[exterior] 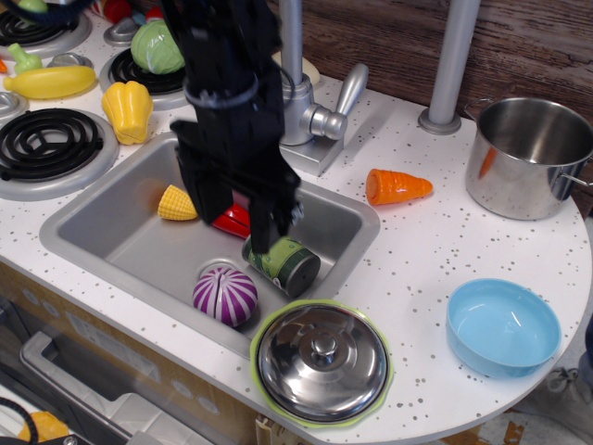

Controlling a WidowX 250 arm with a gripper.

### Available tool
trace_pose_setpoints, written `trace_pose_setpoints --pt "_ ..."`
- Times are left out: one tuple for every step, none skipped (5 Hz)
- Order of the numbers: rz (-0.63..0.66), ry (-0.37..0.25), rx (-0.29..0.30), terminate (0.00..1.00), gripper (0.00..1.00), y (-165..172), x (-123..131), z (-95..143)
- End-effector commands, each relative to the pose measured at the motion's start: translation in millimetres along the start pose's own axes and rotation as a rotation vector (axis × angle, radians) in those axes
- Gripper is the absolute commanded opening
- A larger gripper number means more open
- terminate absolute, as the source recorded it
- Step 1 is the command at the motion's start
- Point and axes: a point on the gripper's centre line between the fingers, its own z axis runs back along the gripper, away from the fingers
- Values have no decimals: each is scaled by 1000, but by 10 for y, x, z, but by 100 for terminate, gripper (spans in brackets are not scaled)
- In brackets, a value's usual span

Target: Put lid on pot or pan

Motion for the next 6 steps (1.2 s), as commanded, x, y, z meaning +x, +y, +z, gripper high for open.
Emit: trace_pose_setpoints --pt "-42 -48 29 0 100 -373 76 -81" --pt "-55 -102 20 0 100 -487 84 -191" --pt "-12 -97 12 0 100 -691 70 -236" --pt "-13 -102 12 0 100 -780 43 -287" --pt "-7 -96 6 0 100 -790 9 -330" --pt "17 -66 6 0 100 -735 -39 -358"
